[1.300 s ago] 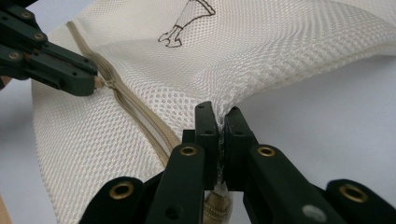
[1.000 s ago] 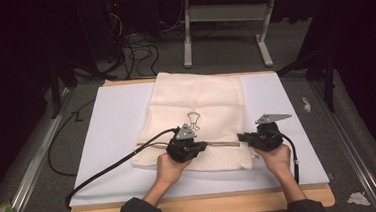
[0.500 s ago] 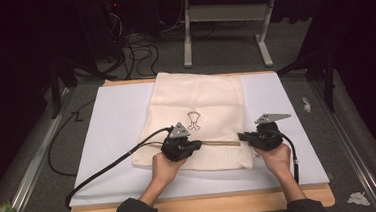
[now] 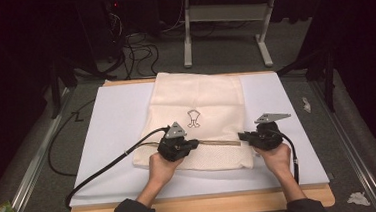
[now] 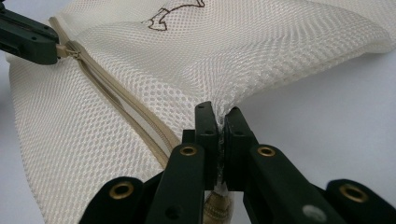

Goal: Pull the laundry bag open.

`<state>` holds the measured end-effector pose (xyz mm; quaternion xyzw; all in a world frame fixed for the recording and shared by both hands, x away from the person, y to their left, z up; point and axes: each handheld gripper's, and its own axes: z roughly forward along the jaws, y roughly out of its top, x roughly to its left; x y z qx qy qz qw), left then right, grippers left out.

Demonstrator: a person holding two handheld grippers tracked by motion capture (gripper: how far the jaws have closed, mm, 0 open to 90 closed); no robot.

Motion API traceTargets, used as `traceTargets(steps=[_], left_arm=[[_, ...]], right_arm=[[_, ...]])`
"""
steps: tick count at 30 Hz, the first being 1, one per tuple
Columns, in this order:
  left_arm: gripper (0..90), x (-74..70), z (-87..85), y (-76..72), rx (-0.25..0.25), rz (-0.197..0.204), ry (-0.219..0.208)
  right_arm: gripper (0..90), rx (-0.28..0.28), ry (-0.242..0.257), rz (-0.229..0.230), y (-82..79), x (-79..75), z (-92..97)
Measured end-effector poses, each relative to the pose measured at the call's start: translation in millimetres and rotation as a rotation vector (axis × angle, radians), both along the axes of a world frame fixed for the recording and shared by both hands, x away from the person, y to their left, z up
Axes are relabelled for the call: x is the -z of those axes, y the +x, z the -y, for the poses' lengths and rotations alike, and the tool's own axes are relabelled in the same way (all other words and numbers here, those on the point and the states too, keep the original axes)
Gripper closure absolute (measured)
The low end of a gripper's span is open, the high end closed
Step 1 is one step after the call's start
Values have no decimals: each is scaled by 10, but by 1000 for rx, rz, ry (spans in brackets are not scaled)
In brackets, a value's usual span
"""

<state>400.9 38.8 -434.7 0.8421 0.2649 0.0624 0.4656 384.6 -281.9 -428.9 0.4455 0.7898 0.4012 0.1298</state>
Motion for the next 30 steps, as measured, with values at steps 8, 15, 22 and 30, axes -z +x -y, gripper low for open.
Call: traceTargets(steps=[8,15,22,30], left_arm=[[870,3,-21,-3,-2,1,1],[869,2,-51,-7,-9,4,3],[869,-10,-116,-9,-20,5,1],[870,6,-139,2,-26,3,3]], right_arm=[[880,2,-4,0,1,3,-7],[881,3,-6,0,3,5,-15],[881,10,-3,-3,10,11,-15],[881,19,8,-2,18,13,-7]])
